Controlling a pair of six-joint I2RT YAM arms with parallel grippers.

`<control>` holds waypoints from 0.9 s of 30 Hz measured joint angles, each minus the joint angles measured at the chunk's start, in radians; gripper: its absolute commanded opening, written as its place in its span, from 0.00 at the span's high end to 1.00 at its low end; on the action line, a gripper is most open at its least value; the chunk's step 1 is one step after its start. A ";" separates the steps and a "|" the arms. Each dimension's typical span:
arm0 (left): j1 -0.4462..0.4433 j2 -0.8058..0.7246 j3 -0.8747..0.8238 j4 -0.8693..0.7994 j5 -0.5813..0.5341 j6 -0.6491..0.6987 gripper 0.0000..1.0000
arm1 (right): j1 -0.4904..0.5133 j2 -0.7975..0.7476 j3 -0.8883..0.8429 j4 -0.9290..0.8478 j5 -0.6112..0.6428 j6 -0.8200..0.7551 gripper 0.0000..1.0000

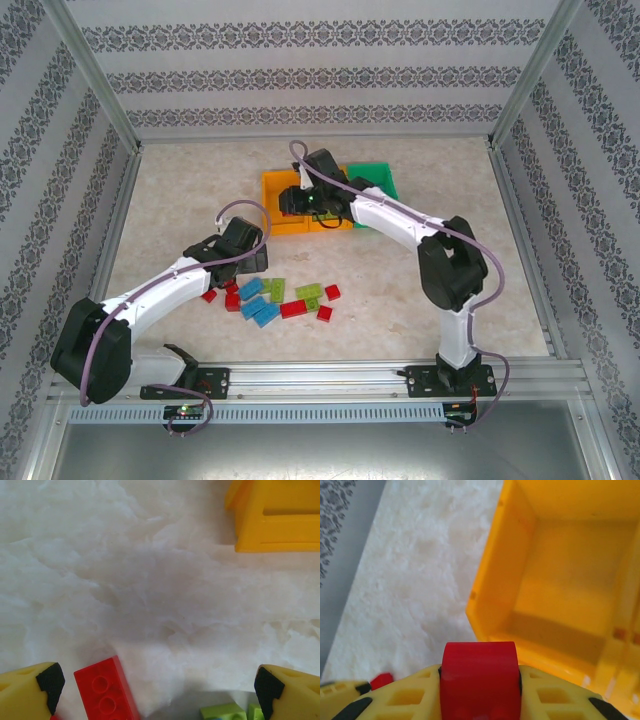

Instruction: Sort the legos into containers by color

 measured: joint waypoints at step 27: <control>0.112 0.085 0.036 -0.189 0.093 -0.225 0.01 | -0.013 0.231 0.212 -0.036 0.024 0.076 0.38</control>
